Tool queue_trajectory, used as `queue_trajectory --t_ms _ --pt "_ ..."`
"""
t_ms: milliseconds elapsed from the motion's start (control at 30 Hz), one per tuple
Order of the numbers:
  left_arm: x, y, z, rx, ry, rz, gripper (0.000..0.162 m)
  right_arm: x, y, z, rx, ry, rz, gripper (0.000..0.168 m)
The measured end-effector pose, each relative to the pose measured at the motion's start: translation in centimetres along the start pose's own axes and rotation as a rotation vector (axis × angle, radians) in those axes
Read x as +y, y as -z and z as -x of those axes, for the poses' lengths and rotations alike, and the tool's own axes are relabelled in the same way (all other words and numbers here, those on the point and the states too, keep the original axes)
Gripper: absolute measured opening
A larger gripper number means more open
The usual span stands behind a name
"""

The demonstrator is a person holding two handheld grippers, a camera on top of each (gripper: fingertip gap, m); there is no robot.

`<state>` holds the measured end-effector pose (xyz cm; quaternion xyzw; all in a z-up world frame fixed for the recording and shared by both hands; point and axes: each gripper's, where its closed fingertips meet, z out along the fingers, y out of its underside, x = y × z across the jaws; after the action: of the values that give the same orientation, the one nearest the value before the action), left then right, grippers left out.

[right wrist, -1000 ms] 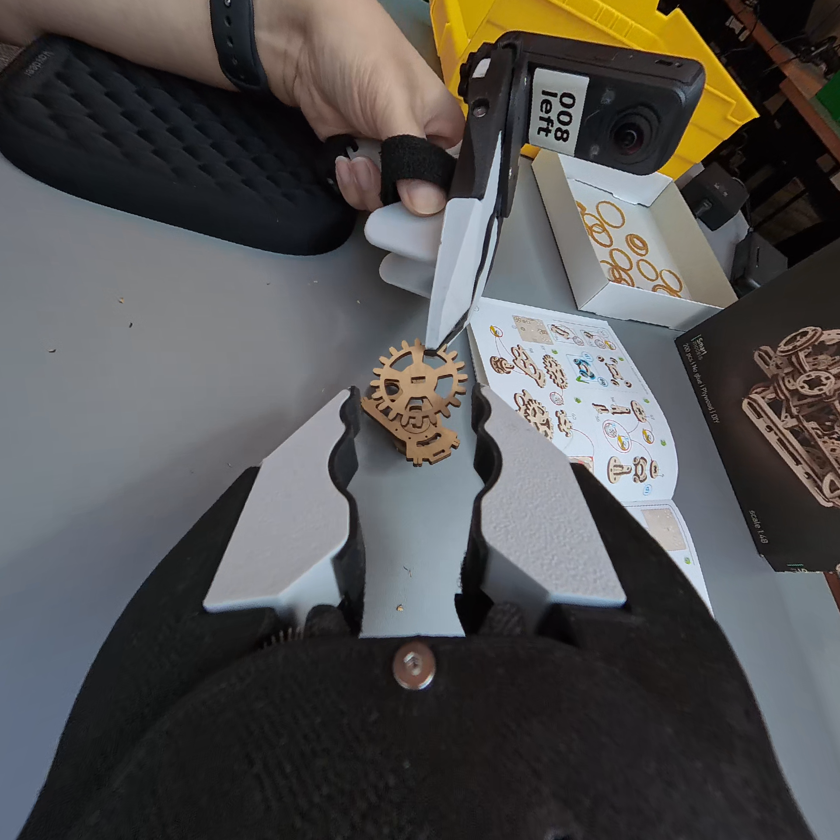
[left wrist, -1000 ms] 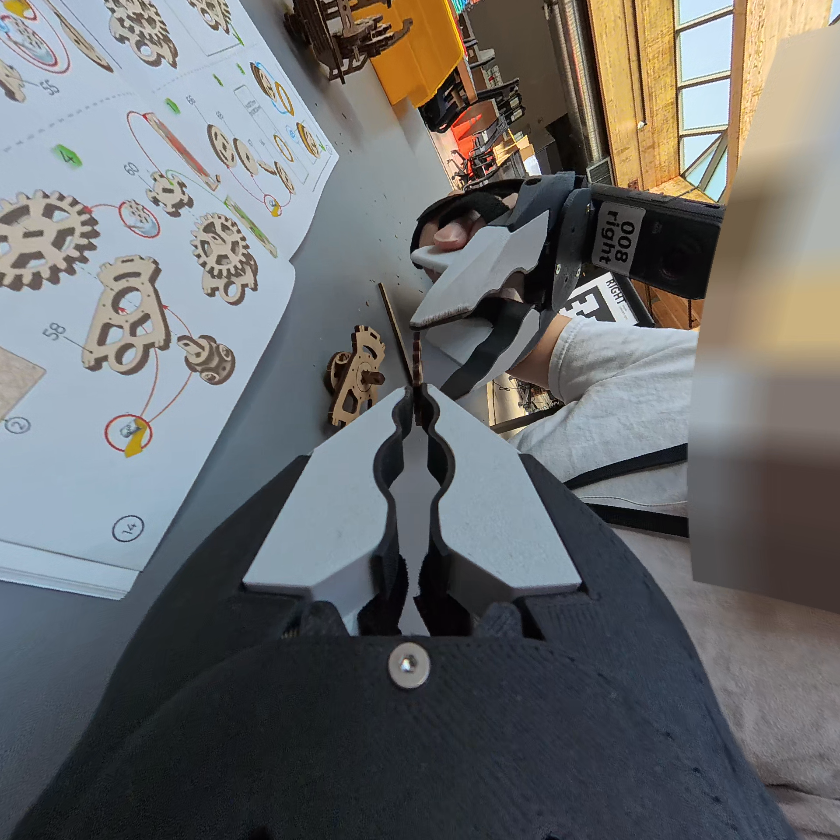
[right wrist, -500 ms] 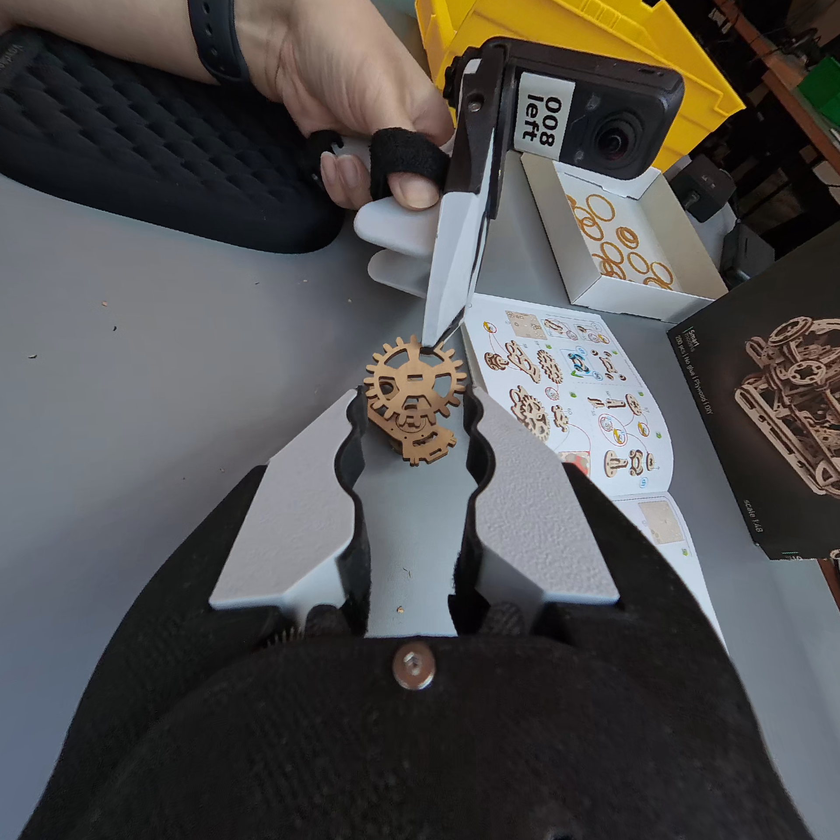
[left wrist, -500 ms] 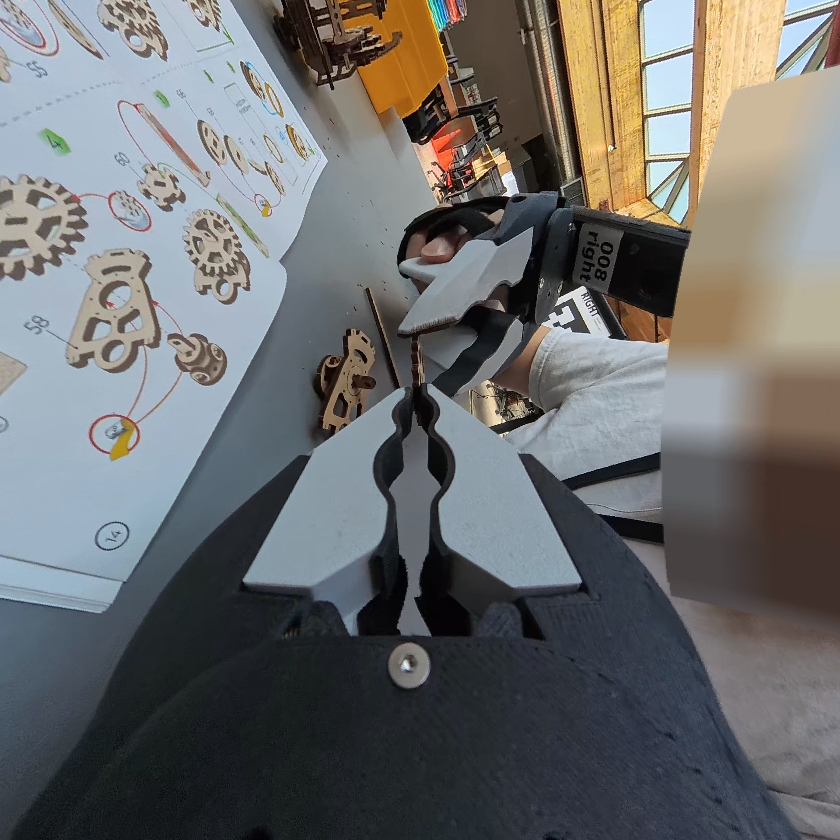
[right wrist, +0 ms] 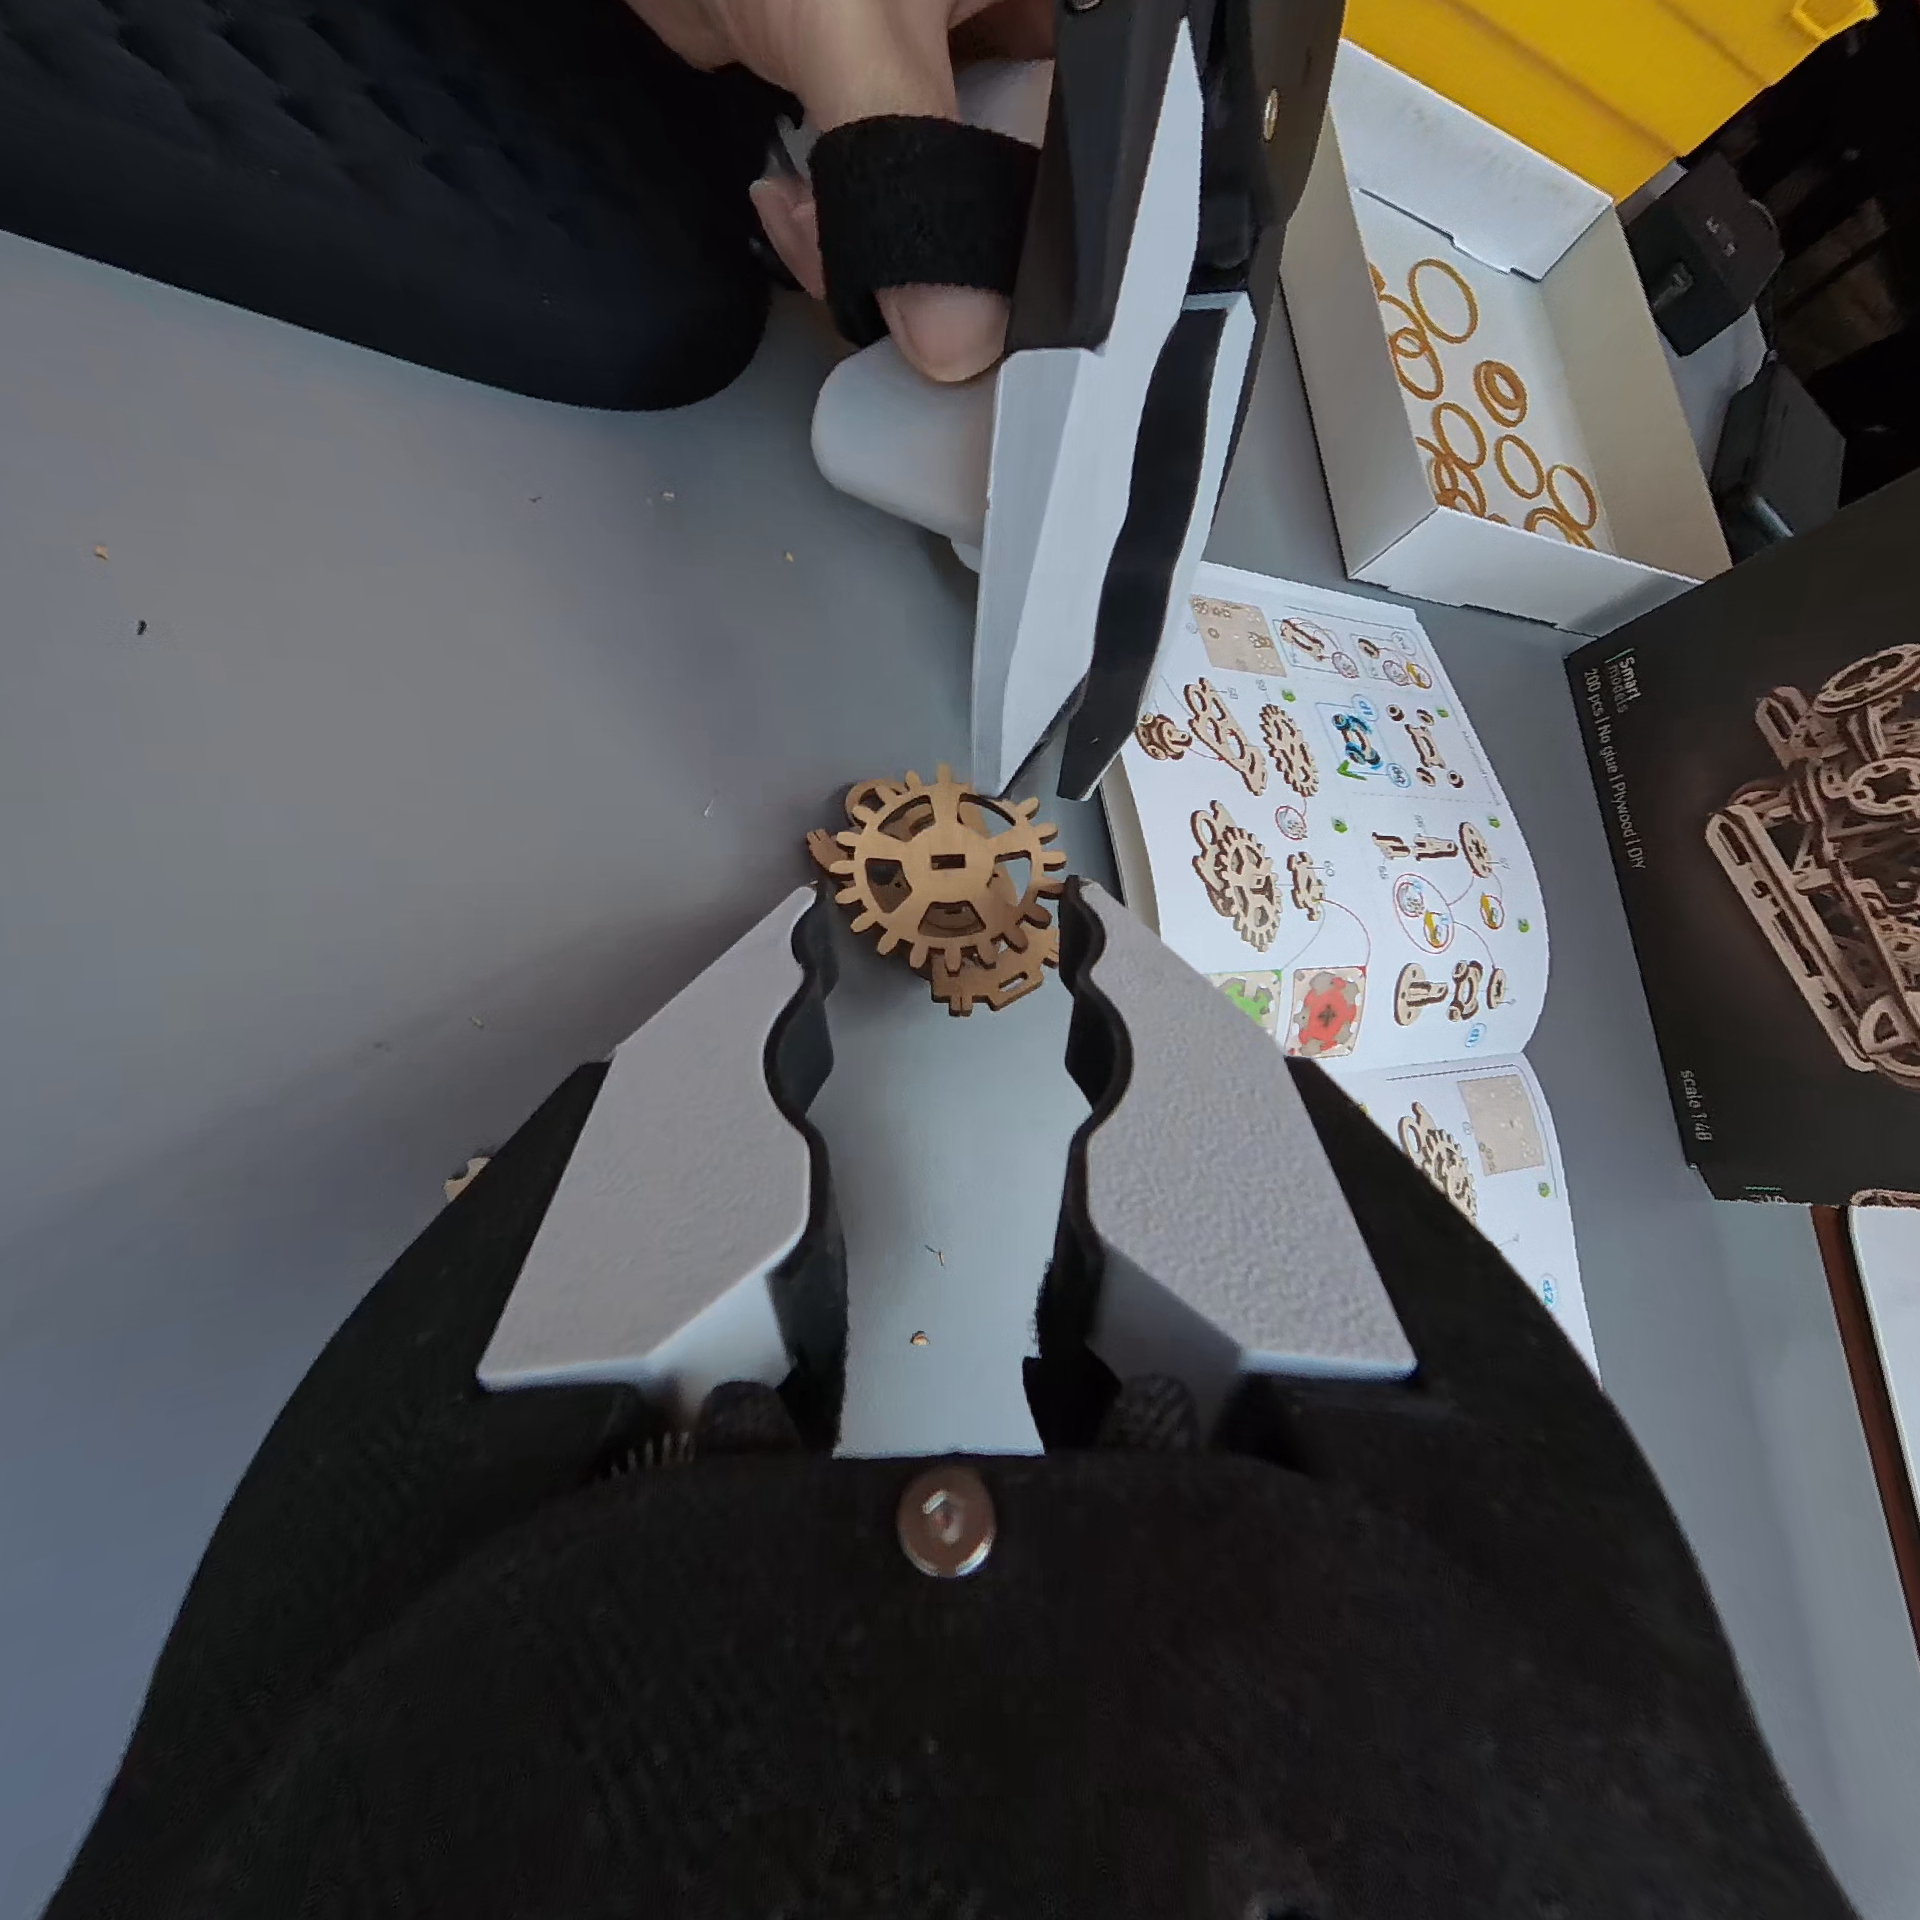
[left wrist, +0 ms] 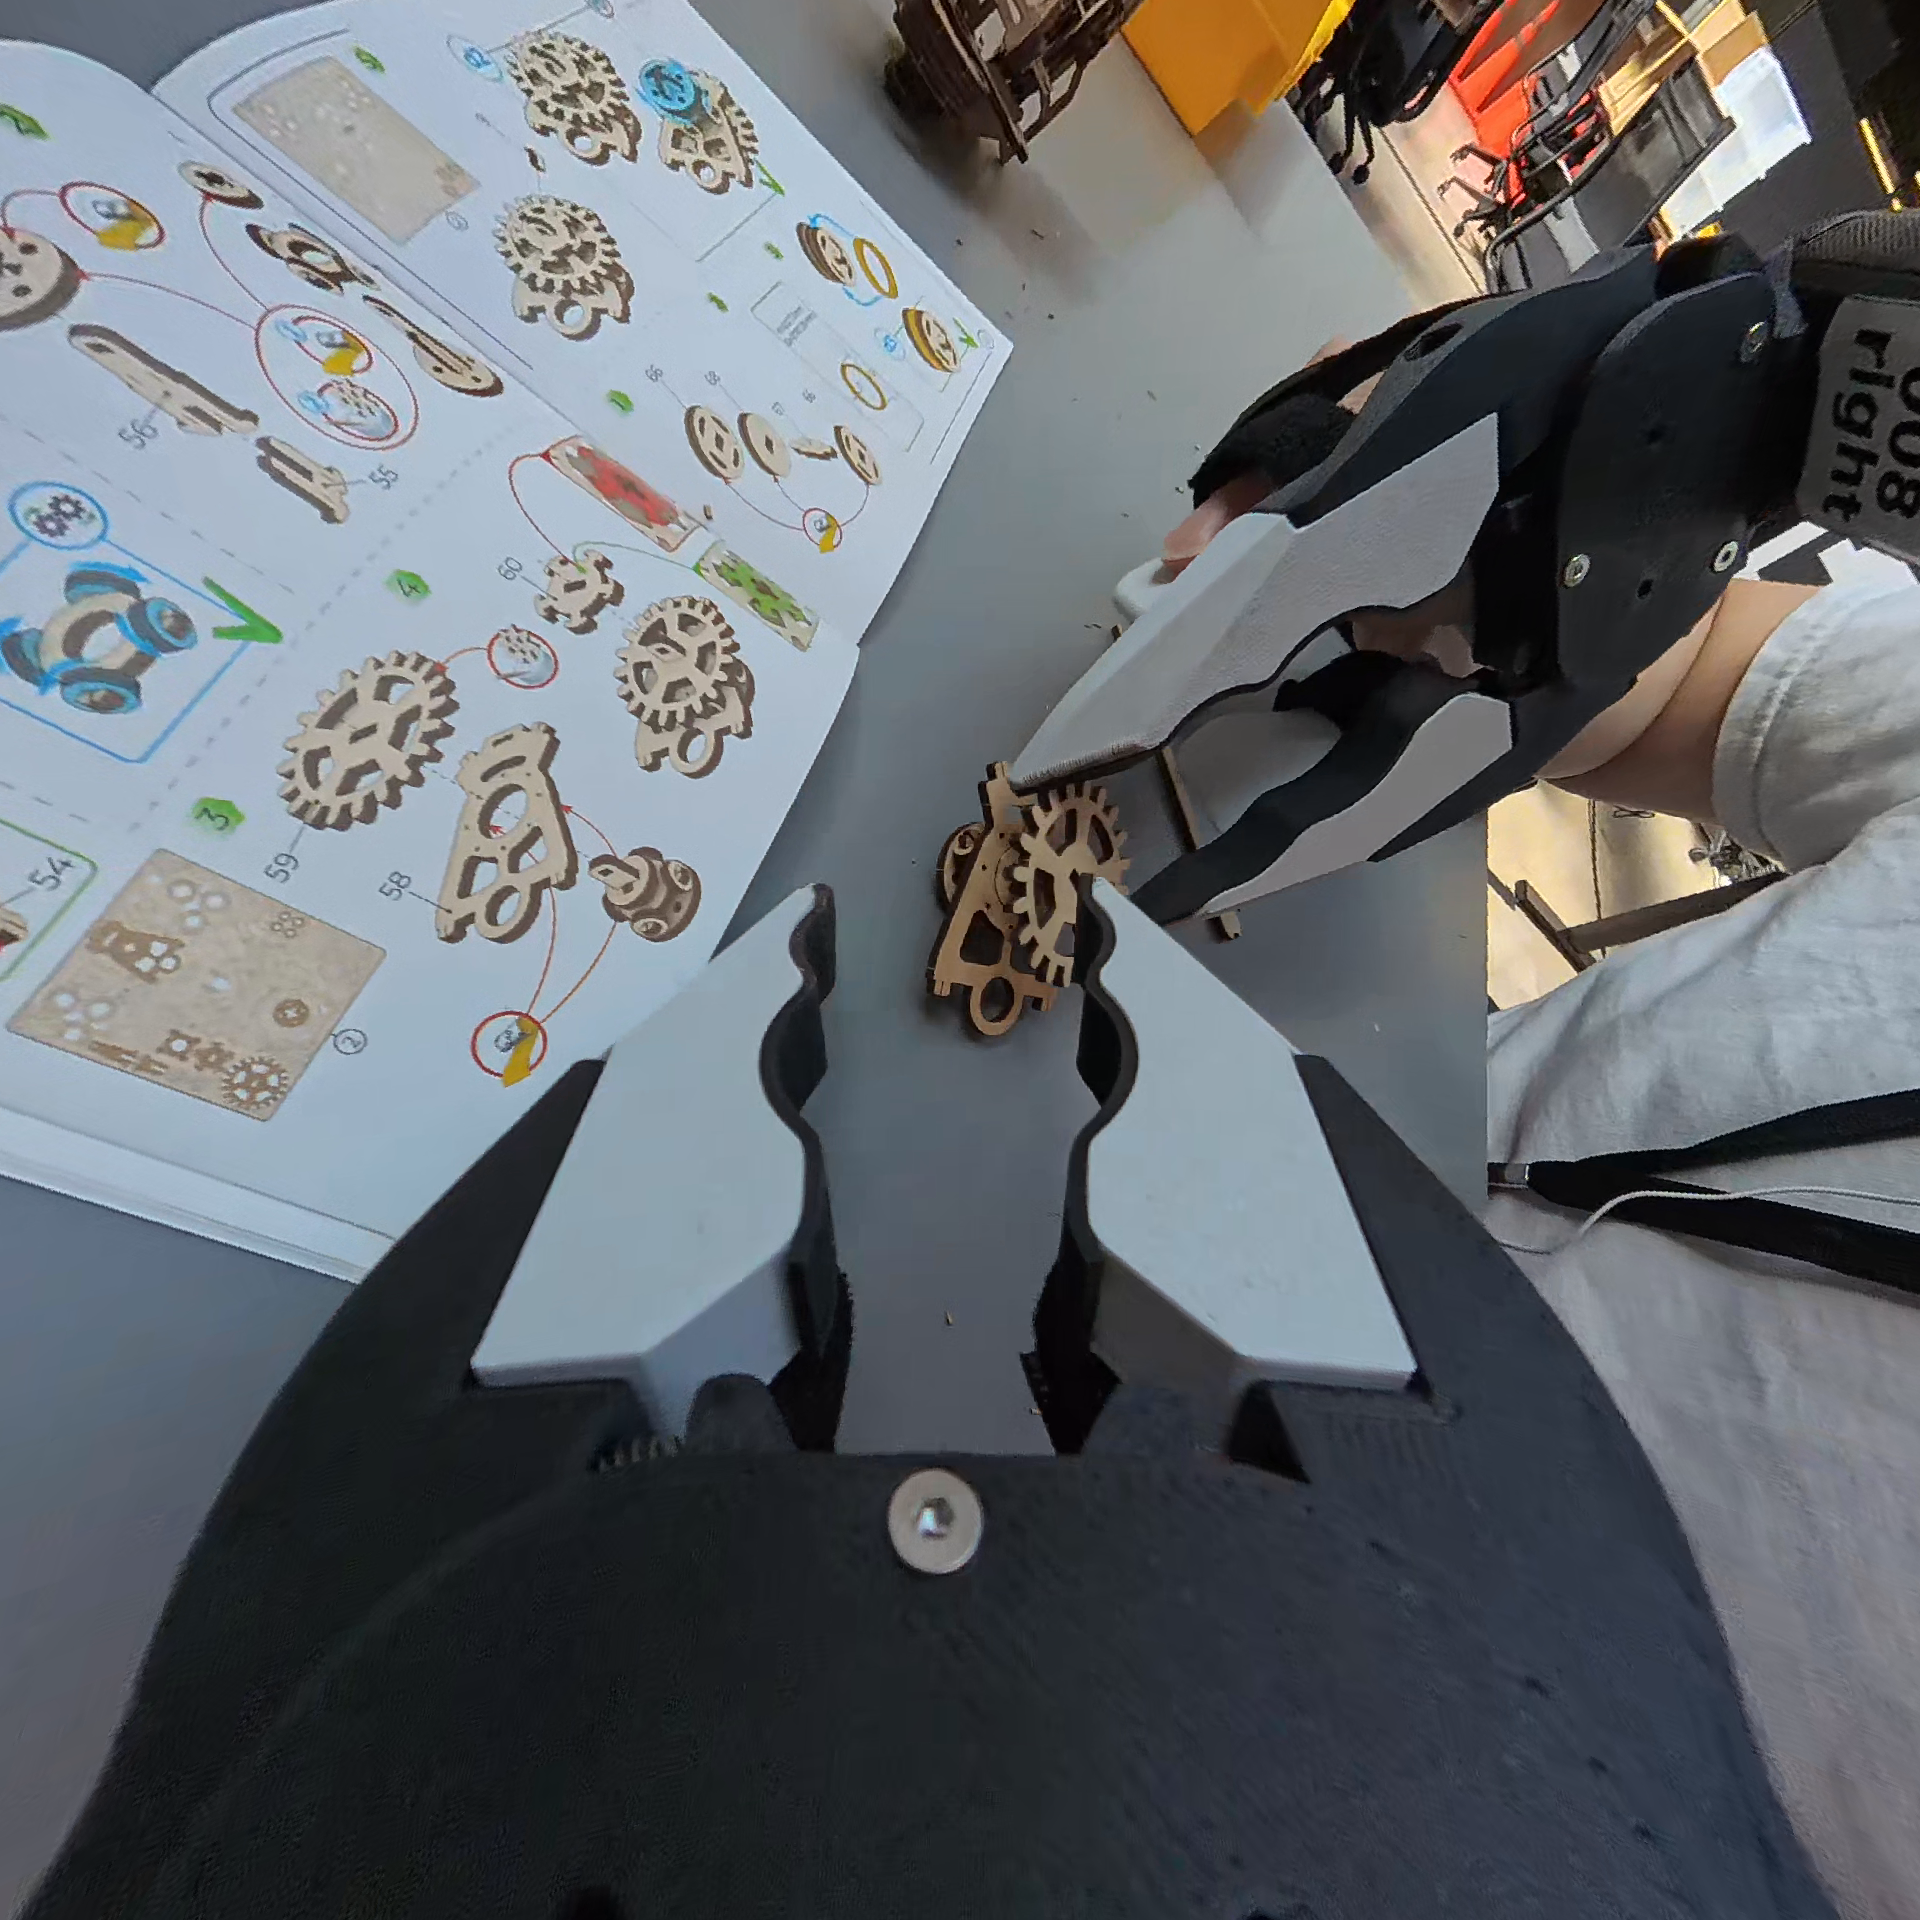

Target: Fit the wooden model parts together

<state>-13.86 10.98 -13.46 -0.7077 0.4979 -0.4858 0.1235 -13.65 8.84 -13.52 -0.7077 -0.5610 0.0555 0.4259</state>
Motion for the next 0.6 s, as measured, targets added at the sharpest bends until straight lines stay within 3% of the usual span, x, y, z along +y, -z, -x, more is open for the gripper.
queue_trajectory --t_ms 600 --pt "0.47 -0.44 0.45 -0.019 0.015 0.032 0.04 0.0 0.01 -0.42 0.006 -0.036 0.013 0.042"
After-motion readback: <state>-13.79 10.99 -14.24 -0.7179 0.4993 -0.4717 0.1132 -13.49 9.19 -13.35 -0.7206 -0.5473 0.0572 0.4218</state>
